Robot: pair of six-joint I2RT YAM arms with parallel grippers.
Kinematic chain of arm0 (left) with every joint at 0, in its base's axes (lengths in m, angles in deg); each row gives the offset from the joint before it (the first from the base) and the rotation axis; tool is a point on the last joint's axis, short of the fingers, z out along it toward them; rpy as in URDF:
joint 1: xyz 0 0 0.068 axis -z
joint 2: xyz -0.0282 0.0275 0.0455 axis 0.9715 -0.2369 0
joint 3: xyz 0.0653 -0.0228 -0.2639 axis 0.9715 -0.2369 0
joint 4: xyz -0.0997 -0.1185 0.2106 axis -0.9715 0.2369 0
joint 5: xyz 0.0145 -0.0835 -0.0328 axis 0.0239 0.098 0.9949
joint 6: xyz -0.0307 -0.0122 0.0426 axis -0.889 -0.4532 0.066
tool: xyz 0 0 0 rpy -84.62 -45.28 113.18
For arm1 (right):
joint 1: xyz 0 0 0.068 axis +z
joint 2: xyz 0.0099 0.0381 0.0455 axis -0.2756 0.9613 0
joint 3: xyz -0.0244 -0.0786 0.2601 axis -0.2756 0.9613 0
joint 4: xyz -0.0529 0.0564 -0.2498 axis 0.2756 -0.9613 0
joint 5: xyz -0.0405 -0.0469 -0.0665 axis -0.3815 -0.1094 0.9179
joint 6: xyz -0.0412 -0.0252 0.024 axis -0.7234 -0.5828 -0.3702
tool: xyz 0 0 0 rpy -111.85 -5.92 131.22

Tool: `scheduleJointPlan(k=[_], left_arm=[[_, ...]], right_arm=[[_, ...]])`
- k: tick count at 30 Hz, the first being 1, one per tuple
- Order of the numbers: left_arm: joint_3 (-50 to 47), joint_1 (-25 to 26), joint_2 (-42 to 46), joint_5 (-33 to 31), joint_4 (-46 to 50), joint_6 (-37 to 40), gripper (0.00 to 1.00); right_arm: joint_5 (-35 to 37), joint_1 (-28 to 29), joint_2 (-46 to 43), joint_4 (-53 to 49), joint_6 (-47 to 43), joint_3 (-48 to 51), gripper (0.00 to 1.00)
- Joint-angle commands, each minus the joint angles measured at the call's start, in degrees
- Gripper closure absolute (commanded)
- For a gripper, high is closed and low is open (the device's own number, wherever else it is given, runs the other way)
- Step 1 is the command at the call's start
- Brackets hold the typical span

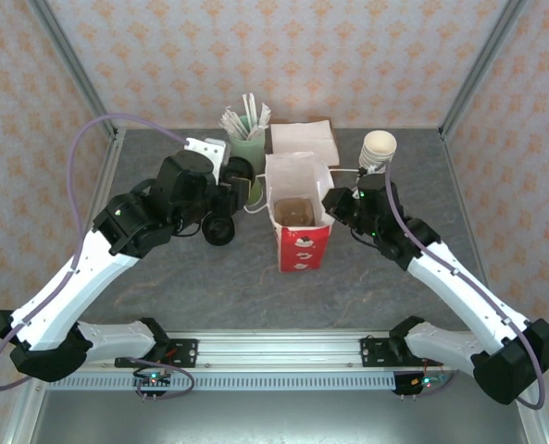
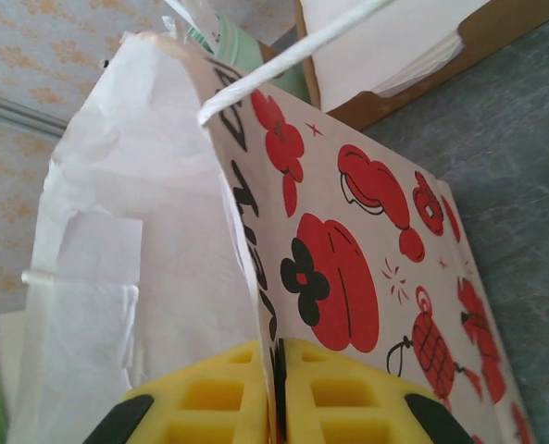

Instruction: Pack the takeout coffee

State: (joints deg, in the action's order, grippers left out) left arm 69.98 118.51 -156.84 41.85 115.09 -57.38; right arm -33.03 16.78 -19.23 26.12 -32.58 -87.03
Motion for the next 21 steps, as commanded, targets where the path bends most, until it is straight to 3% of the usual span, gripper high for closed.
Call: scheduleJointPlan(k=[1, 12, 21], left_arm=[[4.0, -0.5, -0.7, 0.9, 2.7, 1.7, 0.40], [10.6, -0.3, -2.8, 0.9, 4.1, 2.7, 0.40], [7.9, -0.3, -0.5, -0.6, 3.9, 2.2, 0.40]], right_arm=[[6.1, 3.1, 0.7, 5.8, 4.4, 0.4, 0.90], [12.8, 7.8, 2.1, 9.0, 8.0, 0.9, 0.93], [18.8, 7.8, -1.9, 0.1, 3.1, -2.7, 0.93]])
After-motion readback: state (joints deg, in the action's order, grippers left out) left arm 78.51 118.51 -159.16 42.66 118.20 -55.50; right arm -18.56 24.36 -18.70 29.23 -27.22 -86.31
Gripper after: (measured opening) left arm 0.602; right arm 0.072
